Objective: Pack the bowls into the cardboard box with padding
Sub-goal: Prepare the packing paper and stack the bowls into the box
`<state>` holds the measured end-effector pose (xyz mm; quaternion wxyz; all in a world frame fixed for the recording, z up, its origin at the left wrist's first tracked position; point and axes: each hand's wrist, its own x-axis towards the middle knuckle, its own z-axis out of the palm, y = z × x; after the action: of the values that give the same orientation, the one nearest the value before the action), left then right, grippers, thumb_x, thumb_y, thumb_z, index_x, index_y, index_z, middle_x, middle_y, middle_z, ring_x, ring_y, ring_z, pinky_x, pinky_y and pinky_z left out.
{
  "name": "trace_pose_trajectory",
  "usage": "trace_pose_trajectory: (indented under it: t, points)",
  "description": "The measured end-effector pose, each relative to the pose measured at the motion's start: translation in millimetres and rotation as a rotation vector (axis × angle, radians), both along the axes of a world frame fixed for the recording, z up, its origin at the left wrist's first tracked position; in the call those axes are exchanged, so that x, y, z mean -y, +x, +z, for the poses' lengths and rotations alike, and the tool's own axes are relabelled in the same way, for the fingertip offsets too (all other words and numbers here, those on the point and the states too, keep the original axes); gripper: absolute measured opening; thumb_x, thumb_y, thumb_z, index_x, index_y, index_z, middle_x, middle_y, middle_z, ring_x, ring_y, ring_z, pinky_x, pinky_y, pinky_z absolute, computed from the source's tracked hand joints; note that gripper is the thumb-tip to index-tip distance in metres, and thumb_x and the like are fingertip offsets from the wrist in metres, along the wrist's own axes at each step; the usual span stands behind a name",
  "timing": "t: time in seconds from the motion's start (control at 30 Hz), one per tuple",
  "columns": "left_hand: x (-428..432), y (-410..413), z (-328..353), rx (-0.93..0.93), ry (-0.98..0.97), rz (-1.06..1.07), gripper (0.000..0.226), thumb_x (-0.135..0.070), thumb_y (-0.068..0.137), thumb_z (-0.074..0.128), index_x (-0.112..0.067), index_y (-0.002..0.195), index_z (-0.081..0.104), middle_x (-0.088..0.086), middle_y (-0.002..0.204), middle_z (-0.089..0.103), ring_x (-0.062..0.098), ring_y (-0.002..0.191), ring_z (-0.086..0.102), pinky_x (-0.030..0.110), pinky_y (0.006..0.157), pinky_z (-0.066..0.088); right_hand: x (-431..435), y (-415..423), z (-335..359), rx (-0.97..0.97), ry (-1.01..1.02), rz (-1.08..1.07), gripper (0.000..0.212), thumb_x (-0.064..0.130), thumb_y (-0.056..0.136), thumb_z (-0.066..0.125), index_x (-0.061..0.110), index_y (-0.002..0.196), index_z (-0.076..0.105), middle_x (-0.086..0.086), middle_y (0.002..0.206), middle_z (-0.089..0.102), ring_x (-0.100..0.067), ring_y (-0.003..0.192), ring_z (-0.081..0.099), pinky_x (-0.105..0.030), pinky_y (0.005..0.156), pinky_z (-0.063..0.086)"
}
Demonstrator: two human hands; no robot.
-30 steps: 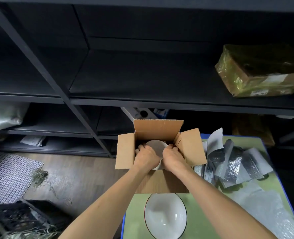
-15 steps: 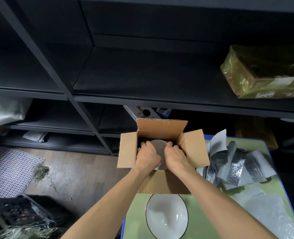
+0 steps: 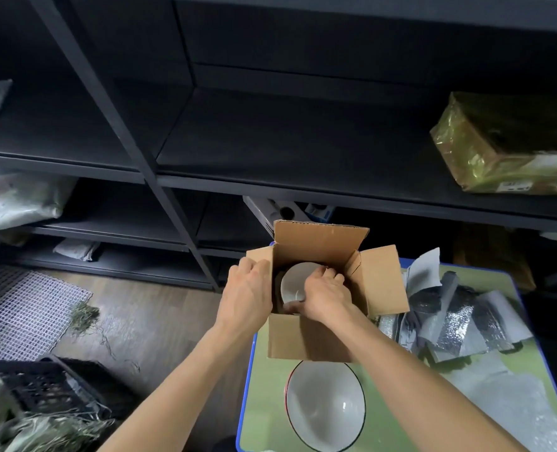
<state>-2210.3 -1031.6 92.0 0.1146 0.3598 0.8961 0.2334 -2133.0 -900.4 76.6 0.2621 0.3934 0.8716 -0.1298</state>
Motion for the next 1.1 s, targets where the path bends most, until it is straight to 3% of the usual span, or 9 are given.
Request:
trace_pose_trajectory:
  t: [0.13, 0.2, 0.37, 0.6, 0.8, 1.1]
  points:
    - [7.3, 5.3, -4.3, 0.08, 0.0, 0.003, 0.015, -0.018, 0.102, 0.045, -0.01, 0.112, 0.053, 0.009, 0.11, 0.054, 0.022, 0.088, 0.05, 0.036, 0.079, 0.049, 7.3, -17.3, -7.8, 0.1, 0.001, -0.117, 0.139, 0.077, 0.063, 0.074, -0.004, 0.154, 0.008, -0.027, 0.154, 0.023, -0.042, 0.139, 0.031, -0.048, 0.102, 0.046]
    - [8.4, 7.7, -4.8, 0.123, -0.024, -0.007, 0.023, -0.022, 0.101, 0.049, -0.01, 0.121, 0.051, 0.007, 0.114, 0.052, 0.023, 0.092, 0.051, 0.037, 0.081, 0.049, 9.4, -21.4, -12.2, 0.139, 0.001, -0.16, 0.137, 0.072, 0.065, 0.077, -0.004, 0.154, 0.005, -0.031, 0.156, 0.014, -0.046, 0.141, 0.027, -0.051, 0.101, 0.047]
    - [8.6, 7.7, -11.4, 0.2, -0.017, -0.005, 0.044, -0.024, 0.102, 0.05, -0.015, 0.144, 0.038, 0.004, 0.116, 0.05, 0.022, 0.096, 0.055, 0.039, 0.086, 0.052, 7.0, -21.5, -19.6, 0.13, -0.001, -0.143, 0.101, 0.05, 0.082, 0.073, 0.007, 0.154, 0.017, -0.032, 0.154, 0.012, -0.05, 0.14, 0.025, -0.052, 0.105, 0.045]
    - [7.6, 6.4, -12.2, 0.264, 0.01, 0.0, 0.032, -0.024, 0.103, 0.048, -0.018, 0.134, 0.045, 0.001, 0.106, 0.048, 0.018, 0.085, 0.054, 0.032, 0.074, 0.05, 4.8, -17.8, -22.9, 0.115, 0.042, -0.085, 0.08, 0.044, 0.087, 0.068, 0.01, 0.149, 0.031, -0.027, 0.148, 0.02, -0.041, 0.133, 0.034, -0.044, 0.102, 0.049]
    - [8.7, 5.7, -12.9, 0.268, 0.01, -0.01, 0.029, -0.024, 0.103, 0.047, -0.017, 0.132, 0.045, 0.002, 0.103, 0.047, 0.017, 0.08, 0.053, 0.028, 0.067, 0.043, 4.5, -18.4, -24.7, 0.131, 0.053, -0.071, 0.086, 0.055, 0.081, 0.071, 0.013, 0.147, 0.035, -0.023, 0.147, 0.021, -0.039, 0.131, 0.034, -0.041, 0.101, 0.048]
    - [8.9, 2.2, -16.3, 0.227, -0.025, -0.065, 0.046, -0.025, 0.104, 0.044, -0.02, 0.148, 0.033, 0.005, 0.102, 0.047, 0.02, 0.08, 0.053, 0.032, 0.07, 0.045, 1.7, -7.6, -11.0, 0.035, -0.054, -0.123, 0.087, 0.065, 0.078, 0.07, 0.014, 0.142, 0.043, -0.019, 0.151, 0.026, -0.039, 0.131, 0.032, -0.042, 0.1, 0.043]
